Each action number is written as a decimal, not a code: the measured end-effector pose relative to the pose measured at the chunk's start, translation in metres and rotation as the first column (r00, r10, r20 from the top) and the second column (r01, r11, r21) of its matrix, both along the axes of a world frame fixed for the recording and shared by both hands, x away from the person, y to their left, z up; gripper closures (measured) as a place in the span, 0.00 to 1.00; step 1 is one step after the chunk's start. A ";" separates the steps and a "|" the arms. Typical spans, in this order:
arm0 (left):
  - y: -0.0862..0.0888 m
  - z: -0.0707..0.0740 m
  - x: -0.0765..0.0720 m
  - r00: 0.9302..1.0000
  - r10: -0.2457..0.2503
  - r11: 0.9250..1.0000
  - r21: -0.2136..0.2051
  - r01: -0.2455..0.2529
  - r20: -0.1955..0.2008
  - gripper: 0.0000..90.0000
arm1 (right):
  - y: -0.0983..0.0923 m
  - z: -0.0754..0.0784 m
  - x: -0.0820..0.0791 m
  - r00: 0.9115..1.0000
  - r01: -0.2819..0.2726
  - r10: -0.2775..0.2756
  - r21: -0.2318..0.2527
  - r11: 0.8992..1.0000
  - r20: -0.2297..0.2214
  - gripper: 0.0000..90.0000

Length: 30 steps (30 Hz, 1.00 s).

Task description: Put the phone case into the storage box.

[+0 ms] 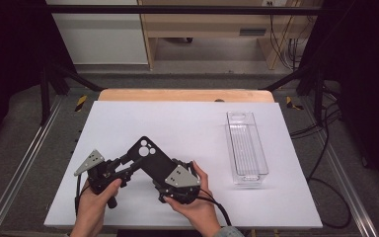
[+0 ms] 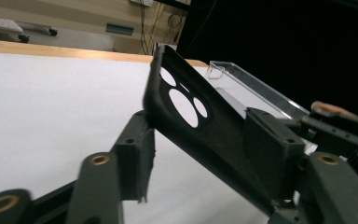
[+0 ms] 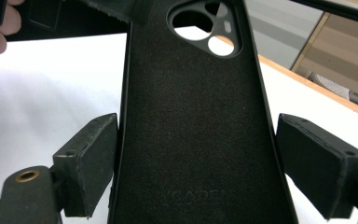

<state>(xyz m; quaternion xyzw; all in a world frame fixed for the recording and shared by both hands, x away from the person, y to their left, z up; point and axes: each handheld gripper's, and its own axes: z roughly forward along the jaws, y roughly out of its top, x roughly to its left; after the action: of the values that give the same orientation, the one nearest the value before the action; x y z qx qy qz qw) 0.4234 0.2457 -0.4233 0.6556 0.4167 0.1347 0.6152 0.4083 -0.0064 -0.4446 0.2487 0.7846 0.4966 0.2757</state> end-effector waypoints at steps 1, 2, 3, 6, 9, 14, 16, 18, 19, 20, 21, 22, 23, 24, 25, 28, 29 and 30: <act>0.000 0.000 -0.001 1.000 0.005 1.000 -0.011 -0.005 0.000 0.57 | 0.001 -0.001 0.000 1.000 0.001 -0.001 -0.002 1.000 -0.004 0.17; 0.001 0.001 -0.001 1.000 0.006 1.000 -0.023 -0.006 0.001 0.57 | 0.001 -0.001 0.000 1.000 0.001 -0.001 -0.002 1.000 -0.004 0.17; 0.001 0.001 -0.002 1.000 0.007 0.999 -0.032 -0.007 0.002 0.59 | 0.002 -0.001 -0.001 1.000 0.002 -0.002 -0.005 1.000 -0.007 0.17; 0.002 0.002 -0.003 1.000 0.004 0.998 -0.063 -0.004 0.004 0.68 | 0.004 -0.003 -0.002 1.000 0.001 -0.001 -0.009 1.000 -0.015 0.17; 0.003 0.003 -0.005 1.000 0.002 0.995 -0.101 -0.001 0.004 0.79 | 0.006 -0.005 -0.003 1.000 0.001 -0.001 -0.013 1.000 -0.025 0.17; 0.003 0.004 -0.008 0.999 -0.035 0.987 -0.159 0.034 -0.001 0.86 | 0.009 -0.008 -0.003 0.999 0.005 -0.006 -0.010 1.000 -0.044 0.16; 0.000 0.006 -0.010 0.999 -0.050 0.983 -0.176 0.050 0.002 0.88 | 0.010 -0.009 -0.003 0.998 0.013 -0.013 -0.005 1.000 -0.056 0.16; -0.004 0.009 -0.013 0.998 -0.065 0.985 -0.159 0.067 0.023 0.89 | 0.011 -0.011 -0.002 0.998 0.017 -0.016 0.002 1.000 -0.063 0.16; -0.004 0.009 -0.013 0.998 -0.065 0.985 -0.159 0.067 0.023 0.89 | 0.011 -0.011 -0.002 0.998 0.017 -0.016 0.002 1.000 -0.063 0.16; -0.006 0.010 -0.014 0.997 -0.066 0.987 -0.141 0.070 0.032 0.89 | 0.012 -0.011 -0.002 0.997 0.019 -0.019 0.003 1.000 -0.069 0.16; -0.009 0.012 -0.016 0.997 -0.065 0.992 -0.107 0.071 0.052 0.89 | 0.013 -0.012 -0.001 0.996 0.026 -0.025 0.002 1.000 -0.083 0.15; -0.009 0.012 -0.016 0.997 -0.065 0.992 -0.107 0.071 0.052 0.89 | 0.013 -0.013 -0.001 0.996 0.026 -0.026 0.000 1.000 -0.084 0.15; -0.011 0.013 -0.017 0.996 -0.064 0.994 -0.089 0.070 0.062 0.89 | 0.013 -0.013 -0.001 0.996 0.026 -0.026 0.000 1.000 -0.084 0.15; -0.012 0.014 -0.018 0.995 -0.062 0.995 -0.070 0.067 0.075 0.90 | 0.014 -0.013 -0.001 0.996 0.024 -0.024 -0.002 1.000 -0.087 0.14; -0.015 0.017 -0.020 0.994 -0.056 0.997 -0.038 0.060 0.099 0.90 | 0.014 -0.013 -0.001 0.994 0.006 -0.004 0.017 1.000 -0.106 0.10; -0.017 0.019 -0.023 0.992 -0.051 0.998 -0.014 0.054 0.119 0.90 | 0.015 -0.012 -0.001 0.995 0.003 0.000 0.029 1.000 -0.104 0.09; -0.017 0.020 -0.024 0.990 -0.050 0.999 -0.003 0.051 0.129 0.90 | 0.015 -0.011 -0.002 0.995 0.001 0.002 0.034 0.999 -0.098 0.09; -0.018 0.021 -0.024 0.990 -0.049 0.999 0.006 0.048 0.136 0.90 | 0.015 -0.010 -0.002 0.996 0.001 0.003 0.042 0.999 -0.092 0.09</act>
<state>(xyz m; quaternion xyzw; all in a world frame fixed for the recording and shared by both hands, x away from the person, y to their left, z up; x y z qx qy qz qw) 0.3991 0.2275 -0.4027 0.6555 0.3575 0.1646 0.6445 0.4059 0.0082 -0.4550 0.2766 0.7862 0.5009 0.2334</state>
